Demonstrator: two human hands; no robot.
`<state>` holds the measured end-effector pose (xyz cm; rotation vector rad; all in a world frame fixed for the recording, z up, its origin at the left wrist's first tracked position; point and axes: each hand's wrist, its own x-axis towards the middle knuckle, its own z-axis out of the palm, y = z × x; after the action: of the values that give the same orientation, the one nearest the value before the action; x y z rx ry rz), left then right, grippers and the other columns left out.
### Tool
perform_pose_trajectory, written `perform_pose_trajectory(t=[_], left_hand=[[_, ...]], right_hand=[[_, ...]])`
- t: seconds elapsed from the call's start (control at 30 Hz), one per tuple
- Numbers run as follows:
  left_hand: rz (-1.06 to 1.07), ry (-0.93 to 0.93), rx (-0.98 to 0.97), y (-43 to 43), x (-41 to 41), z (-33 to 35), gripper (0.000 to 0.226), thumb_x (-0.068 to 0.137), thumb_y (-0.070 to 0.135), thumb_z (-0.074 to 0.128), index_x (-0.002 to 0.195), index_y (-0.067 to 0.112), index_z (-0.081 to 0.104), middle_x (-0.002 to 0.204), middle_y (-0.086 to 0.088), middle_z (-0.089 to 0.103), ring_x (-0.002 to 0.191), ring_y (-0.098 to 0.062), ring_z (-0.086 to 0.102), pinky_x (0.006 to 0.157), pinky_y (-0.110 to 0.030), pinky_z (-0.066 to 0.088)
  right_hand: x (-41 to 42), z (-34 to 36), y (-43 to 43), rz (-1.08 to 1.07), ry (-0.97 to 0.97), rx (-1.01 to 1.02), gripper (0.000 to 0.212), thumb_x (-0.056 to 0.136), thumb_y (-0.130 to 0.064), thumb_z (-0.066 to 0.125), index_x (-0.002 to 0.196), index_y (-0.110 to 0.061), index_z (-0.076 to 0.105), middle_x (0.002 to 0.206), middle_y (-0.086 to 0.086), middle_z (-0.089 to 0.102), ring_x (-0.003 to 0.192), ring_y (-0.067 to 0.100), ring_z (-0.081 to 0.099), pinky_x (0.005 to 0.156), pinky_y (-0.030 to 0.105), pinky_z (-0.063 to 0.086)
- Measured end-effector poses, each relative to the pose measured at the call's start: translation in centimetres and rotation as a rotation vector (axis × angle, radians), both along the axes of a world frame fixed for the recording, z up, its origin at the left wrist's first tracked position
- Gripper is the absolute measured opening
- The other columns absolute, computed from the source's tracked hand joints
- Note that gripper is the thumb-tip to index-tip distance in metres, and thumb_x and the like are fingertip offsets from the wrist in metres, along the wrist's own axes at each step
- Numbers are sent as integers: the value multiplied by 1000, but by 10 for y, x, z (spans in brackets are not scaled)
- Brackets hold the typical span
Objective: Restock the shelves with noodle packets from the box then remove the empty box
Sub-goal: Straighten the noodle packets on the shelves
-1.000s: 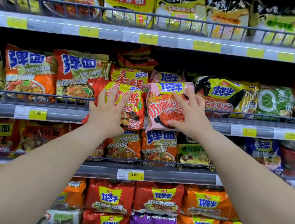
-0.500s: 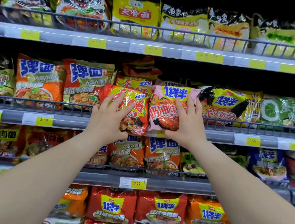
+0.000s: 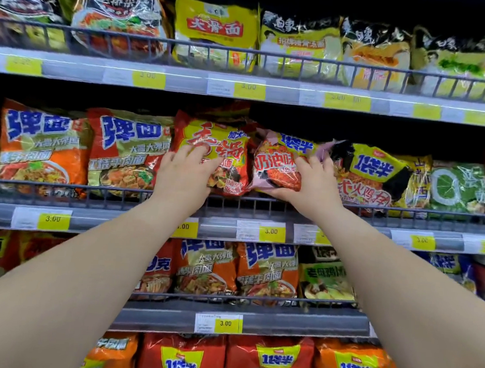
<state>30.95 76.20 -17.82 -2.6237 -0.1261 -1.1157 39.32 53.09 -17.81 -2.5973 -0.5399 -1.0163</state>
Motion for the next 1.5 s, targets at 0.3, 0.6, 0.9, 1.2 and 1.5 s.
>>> perform_pose_trajectory(t=[0.3, 0.6, 0.9, 1.2, 1.5], left_hand=[[-94, 123, -81, 18, 4, -7, 77, 82, 77, 25, 147, 37, 23, 154, 0, 27, 137, -28, 25, 109, -44, 31], [-20, 15, -478, -19, 12, -5, 72, 79, 60, 60, 141, 36, 32, 146, -5, 32, 130, -34, 31, 90, -50, 44], [119, 64, -634, -28, 24, 1, 91, 62, 80, 61, 135, 31, 36, 145, -11, 22, 128, -39, 29, 97, -51, 36], [-273, -114, -283, -100, 29, -15, 61, 82, 49, 61, 137, 29, 42, 144, -4, 33, 130, -32, 30, 103, -48, 27], [-257, 244, -255, -155, 91, 23, 89, 74, 48, 71, 147, 33, 23, 155, -6, 22, 141, -35, 18, 111, -50, 21]], right_hand=[[11, -6, -3, 57, 110, -107, 65, 89, -43, 52, 147, -31, 25, 157, 1, 20, 144, 34, 1, 116, 50, 2], [-9, -18, 22, -149, 58, 12, 58, 88, -50, 47, 141, -31, 33, 143, 13, 29, 130, 37, 23, 100, 53, 32], [-2, -20, 17, -84, 92, 6, 62, 90, -61, 39, 141, -26, 37, 131, 11, 46, 123, 32, 39, 96, 46, 40], [-13, -40, -55, -282, -268, 215, 49, 84, -28, 60, 132, -23, 50, 127, 18, 46, 111, 39, 42, 86, 49, 40], [27, -16, -78, -345, 29, 98, 79, 83, -60, 53, 145, -50, 5, 156, 8, -18, 141, 40, -16, 104, 71, 11]])
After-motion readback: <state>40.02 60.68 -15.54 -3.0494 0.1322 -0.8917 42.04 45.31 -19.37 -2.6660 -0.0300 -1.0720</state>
